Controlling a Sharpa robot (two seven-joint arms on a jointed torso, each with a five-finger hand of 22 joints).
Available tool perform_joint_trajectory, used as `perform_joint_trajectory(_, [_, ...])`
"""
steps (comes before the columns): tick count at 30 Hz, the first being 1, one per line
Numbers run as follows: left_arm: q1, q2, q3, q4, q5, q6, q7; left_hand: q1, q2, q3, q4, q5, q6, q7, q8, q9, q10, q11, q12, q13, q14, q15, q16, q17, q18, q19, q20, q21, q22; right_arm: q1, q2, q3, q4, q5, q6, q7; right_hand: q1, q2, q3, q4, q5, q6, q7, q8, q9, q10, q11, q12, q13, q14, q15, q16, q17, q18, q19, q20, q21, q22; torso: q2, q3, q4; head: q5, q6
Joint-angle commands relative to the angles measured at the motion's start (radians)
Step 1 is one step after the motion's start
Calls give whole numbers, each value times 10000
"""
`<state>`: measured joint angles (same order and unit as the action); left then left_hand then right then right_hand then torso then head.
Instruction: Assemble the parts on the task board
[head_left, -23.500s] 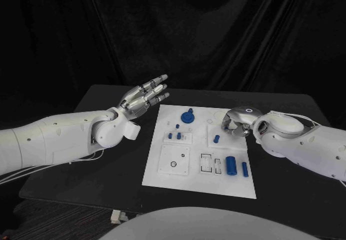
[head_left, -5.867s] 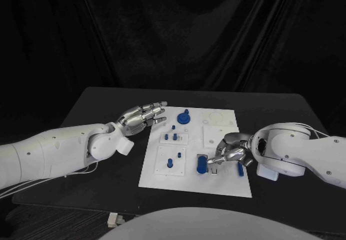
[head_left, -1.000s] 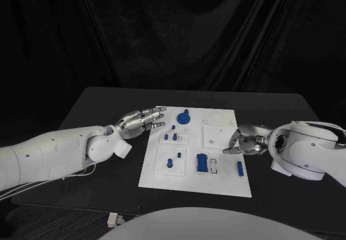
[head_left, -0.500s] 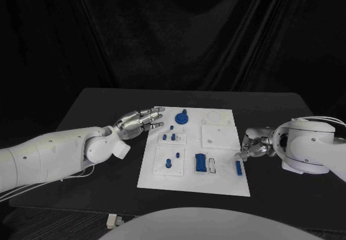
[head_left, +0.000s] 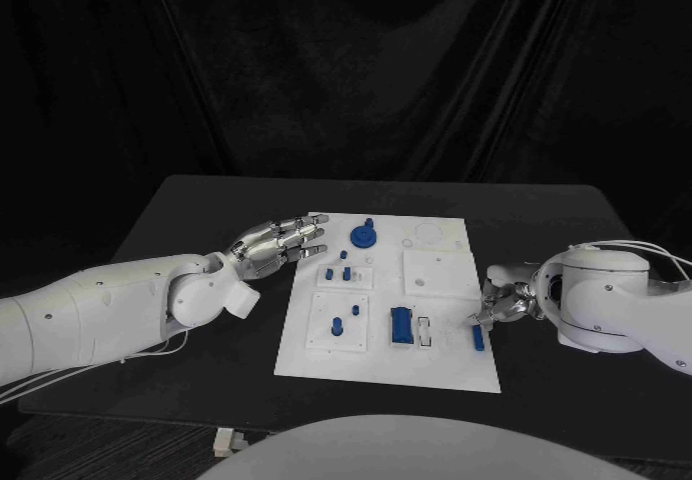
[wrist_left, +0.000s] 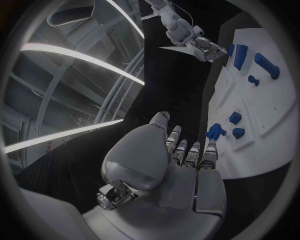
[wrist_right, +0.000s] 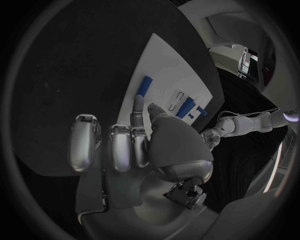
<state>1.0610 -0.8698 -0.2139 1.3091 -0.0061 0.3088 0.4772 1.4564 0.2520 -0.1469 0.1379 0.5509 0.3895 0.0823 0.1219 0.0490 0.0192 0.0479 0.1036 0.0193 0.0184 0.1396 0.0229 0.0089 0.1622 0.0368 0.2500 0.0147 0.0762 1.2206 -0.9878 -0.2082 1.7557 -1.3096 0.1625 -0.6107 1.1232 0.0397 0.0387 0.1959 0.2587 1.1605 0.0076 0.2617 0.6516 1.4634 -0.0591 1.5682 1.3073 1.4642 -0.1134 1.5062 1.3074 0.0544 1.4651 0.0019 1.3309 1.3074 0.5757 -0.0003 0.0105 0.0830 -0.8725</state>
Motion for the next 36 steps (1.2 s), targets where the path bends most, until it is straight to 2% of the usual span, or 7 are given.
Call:
perform_joint_trajectory(1, [-13,8,9,20,39,77,126,4,105,68,-29,59,35,59,40,13,20,91,39,17,0,84,45,17,162,6,47,50,3,-52,13,3,17,-171,-109,-228,-98,-32,-12,36,-31,-116,6,-77,7,1074,-44,26,2635,763,-70,-64,976,26,219,-92,-64,1875,-7,2,-5,24,-2])
perform_joint_trajectory(6, [-13,-7,9,23,39,70,121,4,105,68,-29,59,35,59,40,13,20,91,39,17,0,84,45,17,162,6,47,50,3,-76,-50,4,235,-177,-635,-5,-95,-56,-31,3,-174,37,-36,60,173,1074,-66,26,2635,781,-78,-29,1052,13,243,-99,-4,1894,-1,4,-8,56,-2])
perform_joint_trajectory(8, [-13,-10,9,21,39,68,121,4,105,68,-29,59,35,59,40,13,20,91,39,17,0,84,45,17,162,6,47,50,3,-79,-75,5,355,-196,-870,117,-152,-130,-143,-43,-526,263,-214,849,1071,1074,-216,26,2635,803,-181,19,1148,-7,287,-188,99,1928,0,3,-11,50,-2])
perform_joint_trajectory(9, [-14,-10,9,22,39,67,122,4,105,68,-29,59,35,59,40,13,20,91,39,17,0,84,45,17,162,6,47,50,3,-81,-86,5,433,-225,-1014,201,-188,-139,-219,-54,-650,-226,-293,1534,2086,1074,-328,26,2635,805,-263,28,1160,-18,299,-269,128,1937,-1,2,-10,46,-2])
perform_joint_trajectory(11, [-14,-7,9,22,39,70,122,4,105,68,-29,59,35,59,40,13,20,91,39,17,0,84,45,17,162,6,47,50,3,-85,-80,5,605,-297,-1242,371,-369,-73,-384,73,-927,-124,-431,4559,4949,1074,-402,26,2635,818,-354,68,1231,-36,325,-353,207,1959,-3,0,-7,46,-2])
perform_joint_trajectory(15, [-14,0,9,20,39,78,120,4,105,68,-29,59,35,59,40,13,20,91,39,17,0,84,45,17,162,6,47,50,3,-93,11,6,816,-356,-1393,576,-551,-58,-544,245,-1183,672,-508,7179,6779,1074,-465,26,2635,825,-400,92,1275,-48,346,-399,276,1979,-6,2,-5,43,-2])
perform_joint_trajectory(36, [-23,12,9,8,38,143,94,-1,110,90,-33,59,22,71,46,10,20,105,41,15,-2,86,43,15,161,3,52,48,-11,-811,1304,8,327,-397,-1436,1204,-563,-77,-686,316,-1548,865,-561,7952,7479,1074,-512,26,2635,839,-442,128,1332,-4,285,-441,92,1917,5,0,-2,115,-2])
